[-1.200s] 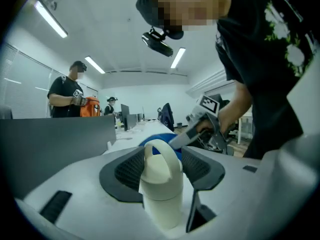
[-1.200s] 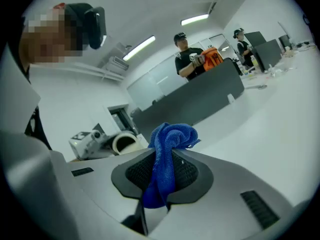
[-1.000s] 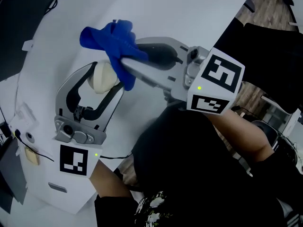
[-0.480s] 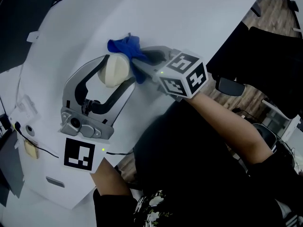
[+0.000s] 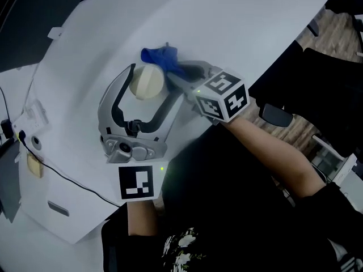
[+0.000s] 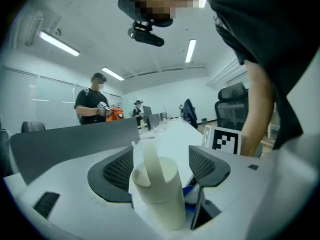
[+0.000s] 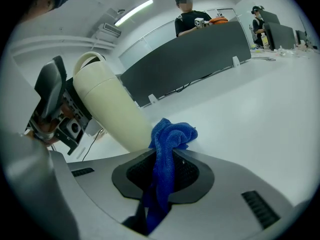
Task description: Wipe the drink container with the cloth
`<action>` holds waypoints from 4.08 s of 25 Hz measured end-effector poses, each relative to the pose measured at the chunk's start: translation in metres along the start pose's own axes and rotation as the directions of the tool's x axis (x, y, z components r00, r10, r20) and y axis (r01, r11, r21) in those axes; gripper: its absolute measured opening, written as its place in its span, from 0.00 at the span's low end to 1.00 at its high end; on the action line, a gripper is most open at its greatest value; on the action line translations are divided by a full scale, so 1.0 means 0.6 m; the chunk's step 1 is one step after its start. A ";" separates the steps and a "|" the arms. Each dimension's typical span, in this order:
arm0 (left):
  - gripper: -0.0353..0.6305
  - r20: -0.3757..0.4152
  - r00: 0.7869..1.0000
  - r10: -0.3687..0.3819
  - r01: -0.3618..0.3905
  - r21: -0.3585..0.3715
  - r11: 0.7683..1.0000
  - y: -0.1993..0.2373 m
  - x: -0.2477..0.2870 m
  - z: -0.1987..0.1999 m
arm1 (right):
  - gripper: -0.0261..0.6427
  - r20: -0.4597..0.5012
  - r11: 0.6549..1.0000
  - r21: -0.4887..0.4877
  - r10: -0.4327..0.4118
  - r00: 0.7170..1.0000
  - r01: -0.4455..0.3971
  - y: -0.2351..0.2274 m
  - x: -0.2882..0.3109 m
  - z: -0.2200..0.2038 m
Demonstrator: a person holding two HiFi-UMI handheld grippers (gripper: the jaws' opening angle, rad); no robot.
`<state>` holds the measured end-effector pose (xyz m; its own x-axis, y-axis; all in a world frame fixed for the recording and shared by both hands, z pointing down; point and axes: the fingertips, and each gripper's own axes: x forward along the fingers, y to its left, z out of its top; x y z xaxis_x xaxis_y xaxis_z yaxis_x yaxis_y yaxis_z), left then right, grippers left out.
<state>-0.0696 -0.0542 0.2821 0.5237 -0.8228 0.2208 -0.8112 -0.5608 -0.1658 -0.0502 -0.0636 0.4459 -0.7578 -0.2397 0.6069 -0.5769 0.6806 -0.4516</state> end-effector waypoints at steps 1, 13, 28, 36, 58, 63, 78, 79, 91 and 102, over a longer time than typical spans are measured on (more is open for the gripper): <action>0.53 -0.004 0.998 0.070 -0.070 -0.031 0.997 0.007 -0.005 -0.002 | 0.12 0.008 1.000 -0.010 -0.009 1.000 0.010 -0.001 0.000 0.002; 0.46 -0.121 0.953 0.279 -0.289 -0.080 0.954 0.029 -0.005 -0.019 | 0.12 0.068 0.998 0.004 0.057 0.996 -0.057 0.001 -0.030 0.017; 0.46 -0.129 0.974 -0.184 0.184 -0.009 0.983 -0.002 0.014 -0.011 | 0.12 0.222 0.869 -0.062 0.492 0.842 -0.492 0.085 -0.141 0.196; 0.46 -0.127 0.975 -0.184 0.180 -0.042 0.983 0.006 0.006 -0.016 | 0.12 -0.108 0.935 0.090 0.351 0.930 -0.342 0.004 -0.009 0.036; 0.54 -0.238 0.800 0.550 -0.590 -0.149 0.794 0.046 -0.012 -0.016 | 0.13 -0.228 0.952 -0.018 0.292 0.929 -0.304 -0.008 0.005 0.004; 0.46 -0.263 0.846 0.464 -0.521 -0.220 0.824 0.035 -0.006 -0.037 | 0.13 -0.168 0.952 -0.008 0.299 0.939 -0.305 -0.008 -0.010 0.022; 0.46 -0.103 0.977 -0.185 0.174 -0.103 0.979 0.014 0.021 -0.021 | 0.13 0.058 0.843 -0.029 0.537 0.841 -0.536 0.044 -0.065 0.164; 0.46 -0.097 0.979 -0.180 0.170 -0.109 0.979 0.013 0.021 -0.021 | 0.12 -0.005 0.867 -0.024 0.498 0.867 -0.498 0.027 -0.045 0.139; 0.46 -0.187 0.982 -0.039 0.009 -0.161 0.987 0.021 0.025 -0.027 | 0.12 -0.379 0.909 -0.261 0.213 0.901 -0.324 -0.027 0.032 0.026; 0.54 -0.241 0.820 0.519 -0.567 -0.214 0.796 0.033 0.009 -0.022 | 0.14 -0.321 0.919 -0.258 0.208 0.924 -0.297 -0.031 0.030 0.029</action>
<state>-0.0863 -0.0683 0.2930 -0.0543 -0.9437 0.3264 -0.9979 0.0396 -0.0517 -0.0583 -0.0925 0.4540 -0.7221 0.1424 0.6770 -0.2269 0.8757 -0.4263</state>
